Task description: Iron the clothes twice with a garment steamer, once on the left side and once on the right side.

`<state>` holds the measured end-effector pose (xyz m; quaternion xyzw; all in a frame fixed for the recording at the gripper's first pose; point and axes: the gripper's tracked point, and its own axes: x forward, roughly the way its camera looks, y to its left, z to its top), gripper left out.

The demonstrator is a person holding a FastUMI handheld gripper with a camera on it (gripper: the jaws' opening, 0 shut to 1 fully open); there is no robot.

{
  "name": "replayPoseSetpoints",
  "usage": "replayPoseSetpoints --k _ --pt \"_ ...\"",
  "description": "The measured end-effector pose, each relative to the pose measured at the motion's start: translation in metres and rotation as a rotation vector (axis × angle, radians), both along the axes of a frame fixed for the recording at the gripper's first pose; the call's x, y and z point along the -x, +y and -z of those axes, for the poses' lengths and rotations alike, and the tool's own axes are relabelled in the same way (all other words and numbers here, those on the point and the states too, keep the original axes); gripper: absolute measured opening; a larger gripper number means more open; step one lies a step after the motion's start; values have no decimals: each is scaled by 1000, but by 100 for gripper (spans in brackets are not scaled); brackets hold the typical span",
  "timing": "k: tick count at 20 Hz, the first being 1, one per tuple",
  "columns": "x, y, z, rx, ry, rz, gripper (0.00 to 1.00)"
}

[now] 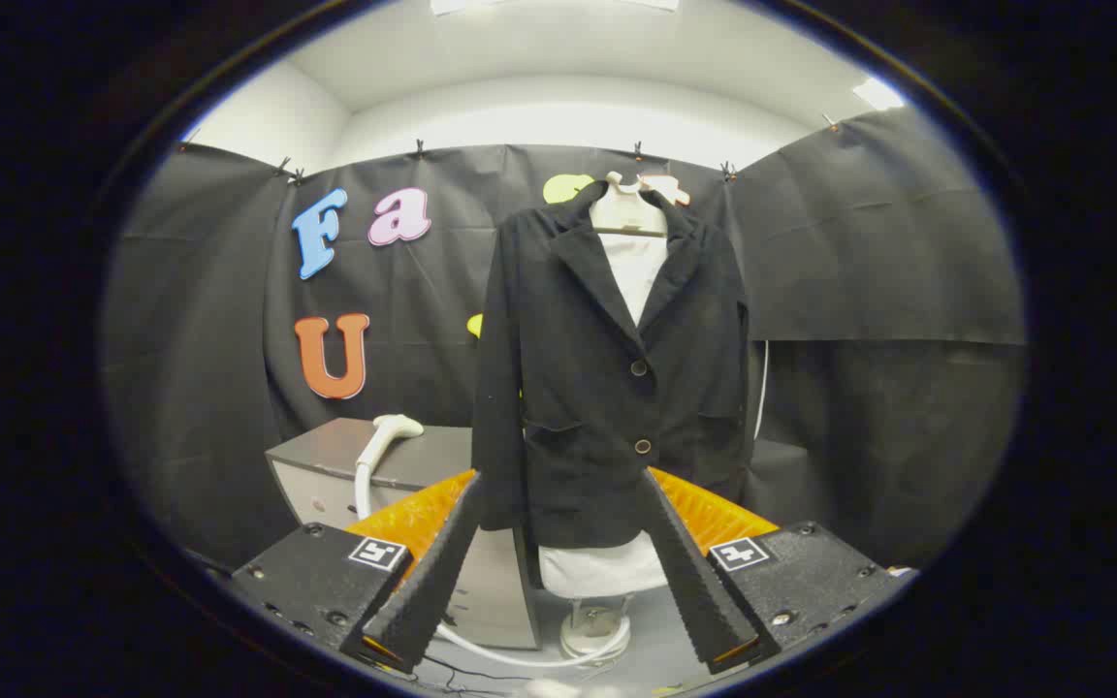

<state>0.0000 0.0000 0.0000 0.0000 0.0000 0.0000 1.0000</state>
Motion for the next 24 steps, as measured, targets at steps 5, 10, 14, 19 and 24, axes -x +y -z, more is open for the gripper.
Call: replayPoseSetpoints --k 5,10,14,19,24 --pt "-1 14 -1 -7 -6 -14 98" --pt "-4 27 -3 -4 -5 -22 99" --pt "-13 41 -2 7 12 -30 99" --pt "-31 65 -6 12 24 -58 99" --pt "-68 104 -11 28 46 -119 99"
